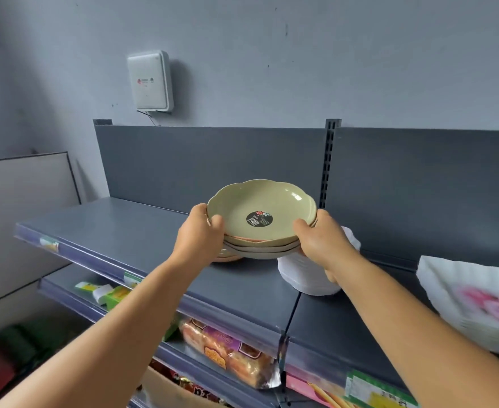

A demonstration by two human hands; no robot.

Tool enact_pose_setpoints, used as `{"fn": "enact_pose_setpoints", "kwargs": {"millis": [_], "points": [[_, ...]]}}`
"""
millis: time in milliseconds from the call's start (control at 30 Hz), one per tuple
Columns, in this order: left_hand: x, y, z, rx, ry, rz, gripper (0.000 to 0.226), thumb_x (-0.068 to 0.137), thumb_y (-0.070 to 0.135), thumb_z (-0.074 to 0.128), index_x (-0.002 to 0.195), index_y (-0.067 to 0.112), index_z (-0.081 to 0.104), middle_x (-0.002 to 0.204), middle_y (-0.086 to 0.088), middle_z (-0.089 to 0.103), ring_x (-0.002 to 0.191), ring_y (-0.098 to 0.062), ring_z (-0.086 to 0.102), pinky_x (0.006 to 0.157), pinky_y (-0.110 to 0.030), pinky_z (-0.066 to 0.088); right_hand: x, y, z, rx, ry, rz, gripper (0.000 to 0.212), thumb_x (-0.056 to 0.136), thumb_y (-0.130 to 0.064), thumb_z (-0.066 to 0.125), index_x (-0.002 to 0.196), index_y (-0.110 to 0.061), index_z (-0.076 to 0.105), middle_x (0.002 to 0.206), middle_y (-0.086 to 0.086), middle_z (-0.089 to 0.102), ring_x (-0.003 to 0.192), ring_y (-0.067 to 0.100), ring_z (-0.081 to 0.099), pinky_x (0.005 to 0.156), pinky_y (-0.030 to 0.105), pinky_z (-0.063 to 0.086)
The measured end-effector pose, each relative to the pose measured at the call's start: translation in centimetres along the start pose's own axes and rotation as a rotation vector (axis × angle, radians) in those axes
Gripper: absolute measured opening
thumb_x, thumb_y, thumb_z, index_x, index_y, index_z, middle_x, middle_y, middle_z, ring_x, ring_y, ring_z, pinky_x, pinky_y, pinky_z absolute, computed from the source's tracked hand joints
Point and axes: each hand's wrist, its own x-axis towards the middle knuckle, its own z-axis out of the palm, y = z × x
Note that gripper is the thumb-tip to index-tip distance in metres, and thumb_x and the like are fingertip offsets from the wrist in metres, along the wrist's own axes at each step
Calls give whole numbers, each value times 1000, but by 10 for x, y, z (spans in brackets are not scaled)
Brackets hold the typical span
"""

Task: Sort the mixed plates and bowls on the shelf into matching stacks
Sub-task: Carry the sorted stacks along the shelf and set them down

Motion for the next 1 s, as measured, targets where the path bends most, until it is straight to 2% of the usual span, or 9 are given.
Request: {"fn": "enact_pose_setpoints", "kwargs": {"millis": [167,367,467,567,667,733,767,900,1000], "points": [[40,-30,-13,17,45,-85,27,89,18,32,102,10,54,79,-6,55,70,-25,49,55,-27,37,44,-9,57,-18,-66,-12,43,94,-29,42,131,-5,40,126,11,55,109,29,52,80,32,41],[82,-59,-16,71,14,-135,29,90,21,30,107,13,53,99,-14,62,92,-34,63,66,-35,47,83,-3,108,-11,-111,34,45,97,-26,41,136,-6,36,130,10,52,102,24,47,78,32,39],[96,-68,-14,114,-6,-154,29,92,20,31,109,12,53,96,-10,60,81,-28,57,64,-31,44,95,1,122,-53,-110,62,46,96,-29,41,136,-7,37,129,10,54,107,27,51,78,32,41],[107,-75,-10,127,-32,-169,28,93,20,32,109,12,53,93,-6,57,74,-23,48,56,-26,37,104,8,130,-105,-122,87,46,96,-33,41,135,-9,40,125,10,57,99,26,52,72,30,40],[118,-88,-6,103,-72,-187,31,91,22,31,112,19,53,100,-6,60,100,-30,53,71,-33,44,109,16,136,-185,-128,101,46,94,-37,41,129,-9,46,118,10,61,100,29,55,67,30,40],[123,-95,-3,92,-105,-195,32,90,24,30,113,23,52,99,-5,60,111,-34,50,72,-34,43,110,21,140,-218,-116,117,48,91,-39,42,128,-10,48,119,10,61,107,31,55,77,35,47],[125,-99,-2,73,-120,-186,33,90,24,30,115,25,51,100,-5,61,108,-32,51,70,-32,43,110,23,142,-226,-106,125,48,90,-39,43,128,-11,48,120,9,60,110,32,54,84,38,48],[129,-108,-2,-46,-190,-143,38,92,19,33,127,28,46,96,-2,60,74,-18,51,54,-25,39,110,27,153,-196,-64,182,50,88,-37,45,133,-15,43,127,7,55,117,31,48,94,44,47],[139,-111,-6,-113,-272,-123,47,93,17,34,137,32,37,114,3,58,85,-14,52,61,-23,40,111,28,159,-16,-51,244,49,91,-34,40,138,-21,37,134,3,50,119,25,45,96,40,41]]}}
